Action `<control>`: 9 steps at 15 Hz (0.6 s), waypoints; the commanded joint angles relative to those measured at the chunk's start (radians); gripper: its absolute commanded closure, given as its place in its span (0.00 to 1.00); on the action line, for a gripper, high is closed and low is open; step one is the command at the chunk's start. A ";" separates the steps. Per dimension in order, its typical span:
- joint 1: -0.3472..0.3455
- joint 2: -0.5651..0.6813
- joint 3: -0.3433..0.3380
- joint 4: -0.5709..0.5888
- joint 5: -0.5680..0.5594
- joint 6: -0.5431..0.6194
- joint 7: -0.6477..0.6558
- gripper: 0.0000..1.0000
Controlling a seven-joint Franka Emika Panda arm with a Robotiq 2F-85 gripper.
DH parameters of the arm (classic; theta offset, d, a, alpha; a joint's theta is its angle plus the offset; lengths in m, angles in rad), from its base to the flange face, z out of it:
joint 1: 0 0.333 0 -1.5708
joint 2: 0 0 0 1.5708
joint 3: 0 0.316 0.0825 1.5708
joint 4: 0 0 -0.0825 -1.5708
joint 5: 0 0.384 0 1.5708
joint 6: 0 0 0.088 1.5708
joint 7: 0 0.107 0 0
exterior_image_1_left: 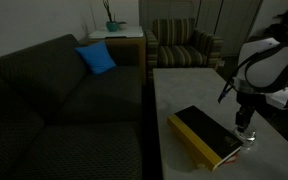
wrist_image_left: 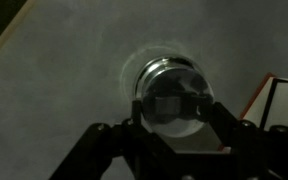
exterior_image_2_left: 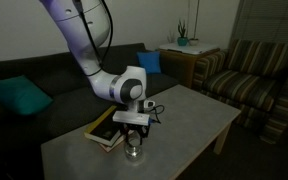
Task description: Cover the silver bottle with the silver lid
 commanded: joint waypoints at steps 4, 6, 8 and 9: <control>-0.004 0.044 -0.001 0.053 0.028 -0.037 0.001 0.56; -0.008 0.060 0.000 0.065 0.034 -0.026 0.003 0.56; -0.010 0.066 0.001 0.074 0.038 -0.019 0.006 0.56; -0.010 0.068 0.001 0.079 0.041 -0.021 0.009 0.56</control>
